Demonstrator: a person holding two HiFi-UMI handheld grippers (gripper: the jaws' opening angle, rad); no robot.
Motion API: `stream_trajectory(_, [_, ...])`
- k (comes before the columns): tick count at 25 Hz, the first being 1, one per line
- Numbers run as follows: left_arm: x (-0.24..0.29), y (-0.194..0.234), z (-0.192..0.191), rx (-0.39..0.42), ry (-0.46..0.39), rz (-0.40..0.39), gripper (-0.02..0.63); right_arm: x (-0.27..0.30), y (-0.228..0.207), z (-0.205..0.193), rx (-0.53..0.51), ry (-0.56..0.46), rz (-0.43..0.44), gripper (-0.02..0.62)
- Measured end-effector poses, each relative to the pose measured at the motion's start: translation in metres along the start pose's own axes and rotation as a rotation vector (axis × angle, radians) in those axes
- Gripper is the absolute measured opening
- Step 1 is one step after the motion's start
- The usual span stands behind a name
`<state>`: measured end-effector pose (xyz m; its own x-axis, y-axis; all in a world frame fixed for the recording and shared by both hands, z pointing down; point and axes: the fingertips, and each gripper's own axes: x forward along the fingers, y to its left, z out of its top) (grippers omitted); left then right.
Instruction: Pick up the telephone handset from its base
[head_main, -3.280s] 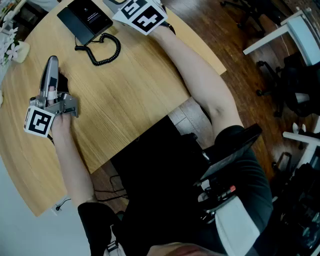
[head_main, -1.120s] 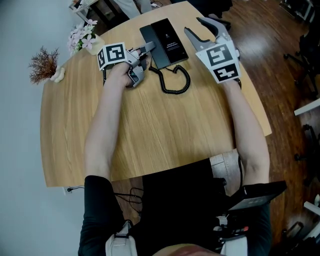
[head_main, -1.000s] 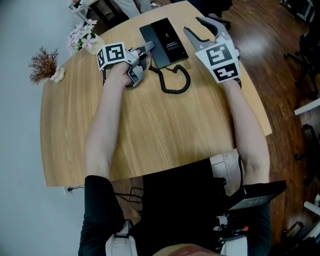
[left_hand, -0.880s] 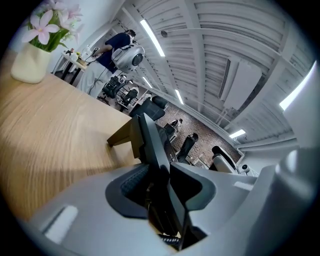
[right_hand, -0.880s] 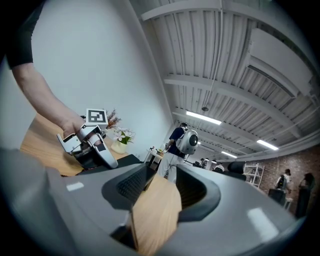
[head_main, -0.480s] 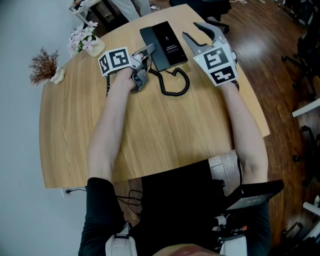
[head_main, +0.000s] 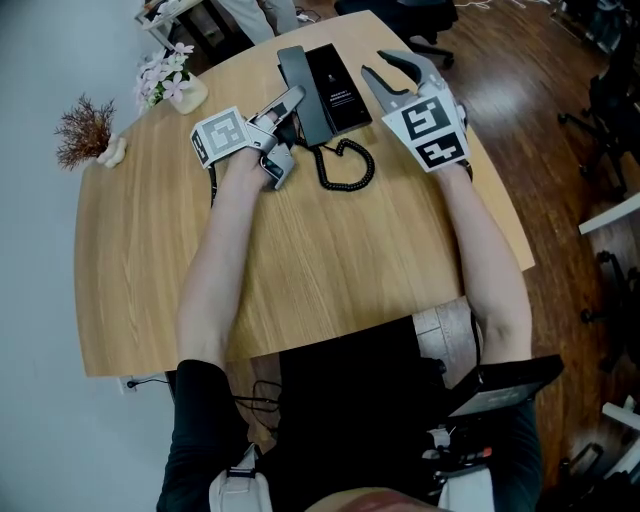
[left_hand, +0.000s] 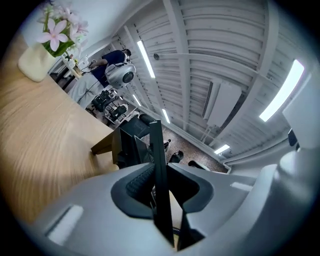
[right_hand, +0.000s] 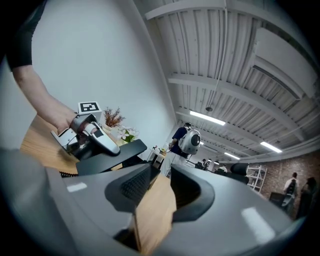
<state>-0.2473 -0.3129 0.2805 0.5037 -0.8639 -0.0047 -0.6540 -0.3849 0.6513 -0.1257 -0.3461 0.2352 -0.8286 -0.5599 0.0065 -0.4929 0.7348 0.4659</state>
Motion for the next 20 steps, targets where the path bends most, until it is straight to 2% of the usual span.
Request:
stream_trajectory(4, [-0.025,-0.03,0.004,-0.114,-0.095,-0.13,0.081,-0.002,0.001,0.001,-0.003,-0.003,0.007,0.095])
stream_trajectory(7, [-0.053,-0.039,0.006,-0.17,-0.158,-0.186,0.081,-0.001,0.004,0.0,-0.007,-0.002,0.023,0.056])
stream_trajectory(11, [-0.086,-0.048,0.001,-0.21,-0.217,-0.244,0.081,-0.001,0.01,-0.002,-0.02,0.0,0.042,0.003])
stream_trajectory(17, [-0.116,-0.067,-0.017,-0.242,-0.251,-0.342,0.081,-0.002,0.018,-0.007,-0.036,0.026,0.05,0.003])
stream_trajectory(20, [-0.122,-0.068,-0.014,-0.237,-0.254,-0.379,0.081,0.009,0.017,-0.012,-0.033,0.034,0.046,0.003])
